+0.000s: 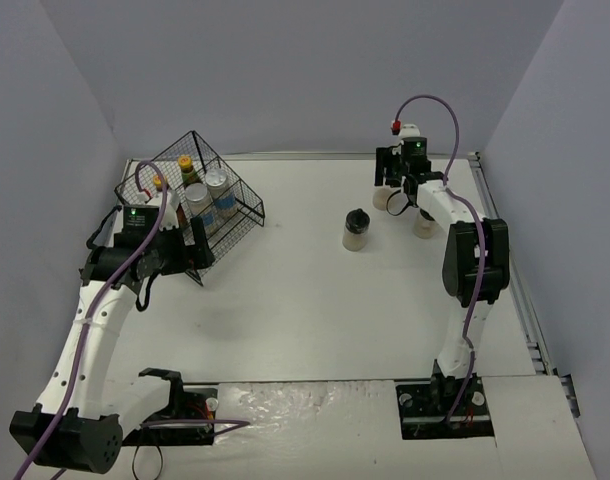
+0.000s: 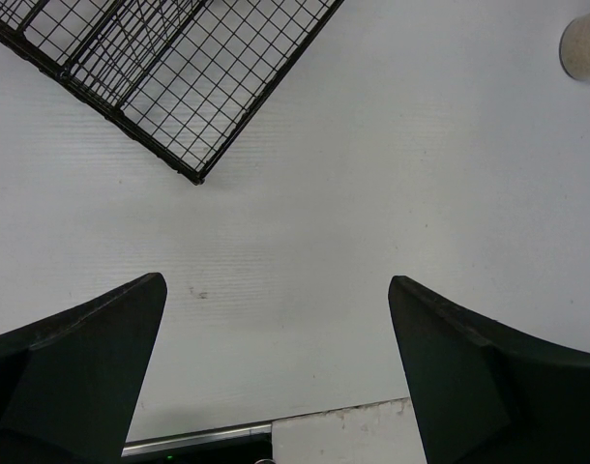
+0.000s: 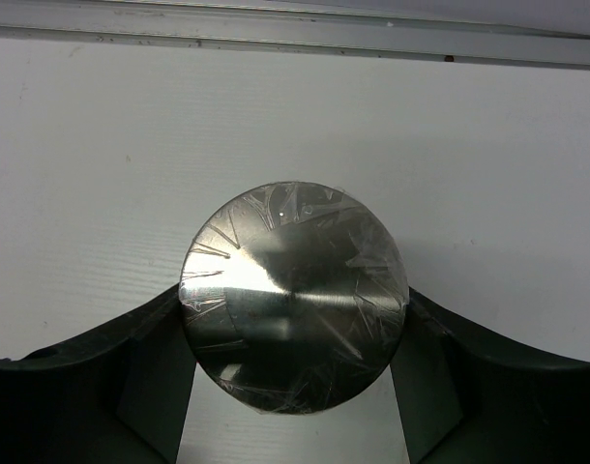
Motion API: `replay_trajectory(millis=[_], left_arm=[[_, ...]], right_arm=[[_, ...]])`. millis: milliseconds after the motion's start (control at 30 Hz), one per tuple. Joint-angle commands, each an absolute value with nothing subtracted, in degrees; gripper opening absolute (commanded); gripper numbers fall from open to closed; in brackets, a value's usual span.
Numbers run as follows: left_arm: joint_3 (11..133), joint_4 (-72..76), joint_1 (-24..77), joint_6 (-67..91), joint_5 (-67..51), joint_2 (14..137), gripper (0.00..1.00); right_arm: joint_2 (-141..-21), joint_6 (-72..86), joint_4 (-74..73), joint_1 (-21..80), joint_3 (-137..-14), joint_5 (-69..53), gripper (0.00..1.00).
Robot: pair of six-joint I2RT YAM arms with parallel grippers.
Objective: Organize the condiment bottles
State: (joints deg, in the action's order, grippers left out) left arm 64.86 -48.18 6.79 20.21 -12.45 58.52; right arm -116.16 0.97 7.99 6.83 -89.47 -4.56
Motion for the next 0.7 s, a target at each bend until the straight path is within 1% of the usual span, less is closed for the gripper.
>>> replay_trajectory(millis=[0, 67, 133, 400, 667], left_arm=[[67.3, -46.7, 7.1, 20.5, -12.1, 57.1, 0.97], [67.2, -46.5, 7.1, 20.5, -12.1, 57.2, 0.97], [67.1, -46.2, 7.1, 20.6, -12.0, 57.3, 0.97], [67.1, -44.7, 7.1, 21.1, -12.1, 57.6, 0.97], [66.5, -44.4, 7.1, 21.1, -13.0, 58.1, 0.97]], right_arm=[[-115.3, 0.5, 14.0, 7.0, -90.0, -8.2, 0.10], [-114.6, 0.5, 14.5, 8.3, -90.6, -10.5, 0.03], [-114.1, 0.5, 14.5, 10.1, -91.4, -11.3, 0.00], [-111.2, -3.8, 12.6, 20.1, -96.6, -13.9, 0.00], [-108.4, -4.8, 11.1, 29.6, -96.6, -16.8, 0.00]])
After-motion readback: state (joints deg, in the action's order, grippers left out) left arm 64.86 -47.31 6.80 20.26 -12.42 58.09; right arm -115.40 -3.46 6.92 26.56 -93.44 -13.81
